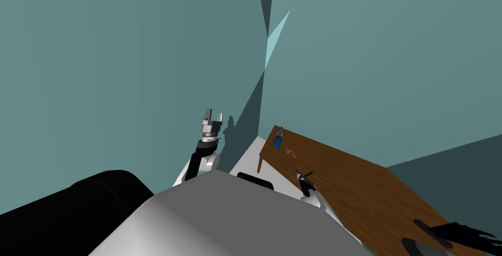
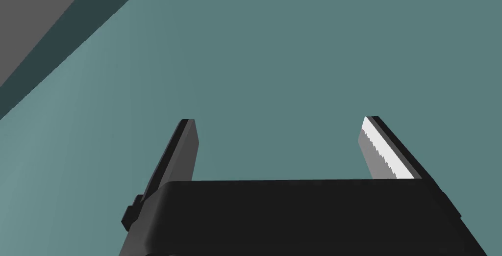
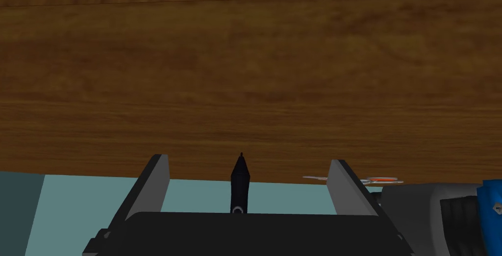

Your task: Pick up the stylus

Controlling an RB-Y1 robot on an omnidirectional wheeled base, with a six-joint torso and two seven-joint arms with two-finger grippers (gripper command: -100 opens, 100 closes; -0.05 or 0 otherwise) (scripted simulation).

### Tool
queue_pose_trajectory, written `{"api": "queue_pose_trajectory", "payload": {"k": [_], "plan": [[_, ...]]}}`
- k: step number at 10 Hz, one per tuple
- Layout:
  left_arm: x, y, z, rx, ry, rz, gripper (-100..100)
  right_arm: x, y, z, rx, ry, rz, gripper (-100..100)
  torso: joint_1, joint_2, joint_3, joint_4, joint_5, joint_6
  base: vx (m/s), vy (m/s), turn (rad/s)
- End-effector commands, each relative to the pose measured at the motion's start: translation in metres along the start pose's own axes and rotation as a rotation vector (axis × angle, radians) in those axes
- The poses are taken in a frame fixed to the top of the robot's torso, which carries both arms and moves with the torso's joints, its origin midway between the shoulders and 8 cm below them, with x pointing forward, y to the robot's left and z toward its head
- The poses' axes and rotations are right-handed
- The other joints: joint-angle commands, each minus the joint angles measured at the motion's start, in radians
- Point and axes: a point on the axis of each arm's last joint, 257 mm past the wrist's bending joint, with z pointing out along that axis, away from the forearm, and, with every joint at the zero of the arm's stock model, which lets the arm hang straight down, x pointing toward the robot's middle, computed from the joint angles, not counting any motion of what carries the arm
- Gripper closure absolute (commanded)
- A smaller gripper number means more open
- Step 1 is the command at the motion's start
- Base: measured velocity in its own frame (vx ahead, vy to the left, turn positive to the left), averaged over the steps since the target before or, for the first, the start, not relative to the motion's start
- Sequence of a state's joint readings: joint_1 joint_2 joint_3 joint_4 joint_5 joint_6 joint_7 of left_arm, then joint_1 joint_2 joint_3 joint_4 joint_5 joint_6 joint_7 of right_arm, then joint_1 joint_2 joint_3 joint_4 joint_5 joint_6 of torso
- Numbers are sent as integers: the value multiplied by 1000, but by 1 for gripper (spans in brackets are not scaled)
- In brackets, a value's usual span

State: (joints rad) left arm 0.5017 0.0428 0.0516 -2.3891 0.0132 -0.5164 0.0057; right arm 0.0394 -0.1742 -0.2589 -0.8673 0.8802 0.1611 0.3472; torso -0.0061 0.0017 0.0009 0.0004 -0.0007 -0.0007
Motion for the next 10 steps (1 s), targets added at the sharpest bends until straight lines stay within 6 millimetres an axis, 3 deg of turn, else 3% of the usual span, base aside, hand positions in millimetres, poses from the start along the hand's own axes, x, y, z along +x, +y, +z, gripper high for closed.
{"api": "queue_pose_trajectory", "payload": {"k": [1,5,8,10], "plan": [[0,0,0,0,0,0,0,6,-16,-2,55,13,4,-100,0,0,0,0,0,0,-116,-93,438],[0,0,0,0,0,0,0,7,-23,-2,83,11,84,-100,2,-5,-3,-1,0,2,-14,-10,56],[0,0,0,0,0,0,0,9,-50,-8,179,6,68,-100,-4,1,1,0,-2,0,-96,-62,313],[0,0,0,0,0,0,0,10,-53,-8,190,4,108,-100,-2,-5,-3,-1,-1,1,-5,-4,40]]}}
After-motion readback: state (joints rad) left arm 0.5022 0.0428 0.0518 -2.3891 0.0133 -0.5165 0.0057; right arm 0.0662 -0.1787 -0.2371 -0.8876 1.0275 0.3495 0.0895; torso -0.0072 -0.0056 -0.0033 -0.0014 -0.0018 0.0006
